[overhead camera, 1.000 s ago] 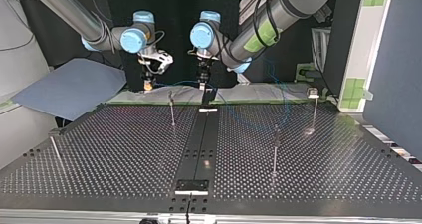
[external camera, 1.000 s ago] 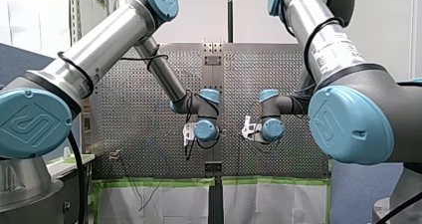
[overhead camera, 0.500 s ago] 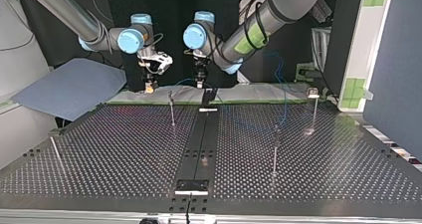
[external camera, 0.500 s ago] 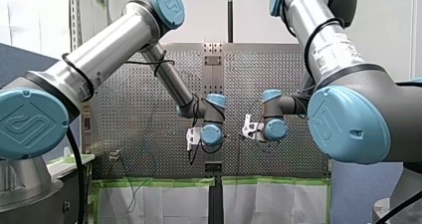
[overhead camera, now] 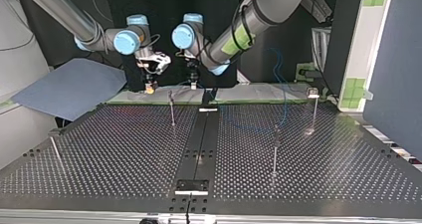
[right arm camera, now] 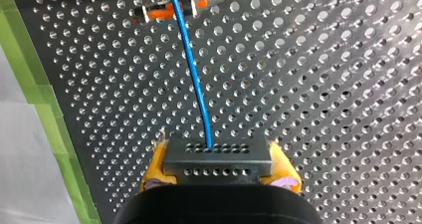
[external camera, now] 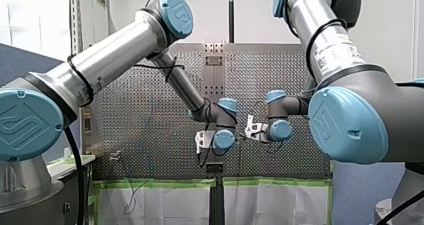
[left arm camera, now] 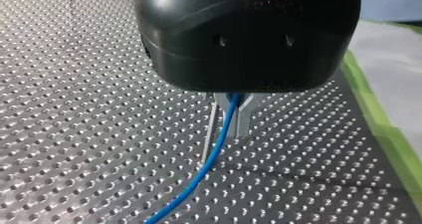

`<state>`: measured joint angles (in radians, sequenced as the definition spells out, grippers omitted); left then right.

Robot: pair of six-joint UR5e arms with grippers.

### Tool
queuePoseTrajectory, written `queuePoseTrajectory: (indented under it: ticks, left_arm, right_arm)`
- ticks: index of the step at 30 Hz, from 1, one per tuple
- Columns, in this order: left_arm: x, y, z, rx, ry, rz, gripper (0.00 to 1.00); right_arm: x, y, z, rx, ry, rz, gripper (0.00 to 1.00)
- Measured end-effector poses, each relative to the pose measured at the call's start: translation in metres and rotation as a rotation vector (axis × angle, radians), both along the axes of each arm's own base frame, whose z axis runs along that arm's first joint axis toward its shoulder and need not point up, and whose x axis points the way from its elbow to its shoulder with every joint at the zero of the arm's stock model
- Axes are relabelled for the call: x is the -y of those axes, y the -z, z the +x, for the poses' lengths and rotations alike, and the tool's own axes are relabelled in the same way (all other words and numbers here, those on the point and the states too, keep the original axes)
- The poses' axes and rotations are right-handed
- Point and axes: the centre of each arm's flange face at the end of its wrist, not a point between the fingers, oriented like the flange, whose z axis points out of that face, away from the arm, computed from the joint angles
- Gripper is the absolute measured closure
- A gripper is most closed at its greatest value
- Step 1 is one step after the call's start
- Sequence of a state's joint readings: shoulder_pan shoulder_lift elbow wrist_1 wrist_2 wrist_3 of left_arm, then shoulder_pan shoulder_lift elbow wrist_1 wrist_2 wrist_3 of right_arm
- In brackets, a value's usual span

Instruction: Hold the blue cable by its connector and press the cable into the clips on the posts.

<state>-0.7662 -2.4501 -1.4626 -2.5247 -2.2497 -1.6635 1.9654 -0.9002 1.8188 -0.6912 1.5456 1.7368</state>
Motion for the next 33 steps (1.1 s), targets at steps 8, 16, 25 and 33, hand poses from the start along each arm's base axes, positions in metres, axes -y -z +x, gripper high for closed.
queuePoseTrajectory:
  ticks: [8,16,25,33]
  left_arm:
    - [0.009,-0.005,-0.002,0.043,-0.050,-0.025,1.00]
    - [0.013,0.005,-0.007,0.063,-0.078,-0.034,1.00]
    - [0.027,0.033,-0.004,0.040,-0.047,-0.011,1.00]
    - [0.049,0.028,0.007,0.060,-0.018,-0.044,1.00]
  right_arm:
    - [0.010,0.013,-0.014,0.011,-0.032,0.026,1.00]
    - [0.026,0.025,-0.028,0.020,-0.060,0.043,1.00]
    - [0.040,0.023,-0.042,0.022,-0.098,0.030,1.00]
    - [0.044,0.022,-0.045,0.016,-0.154,0.011,1.00]
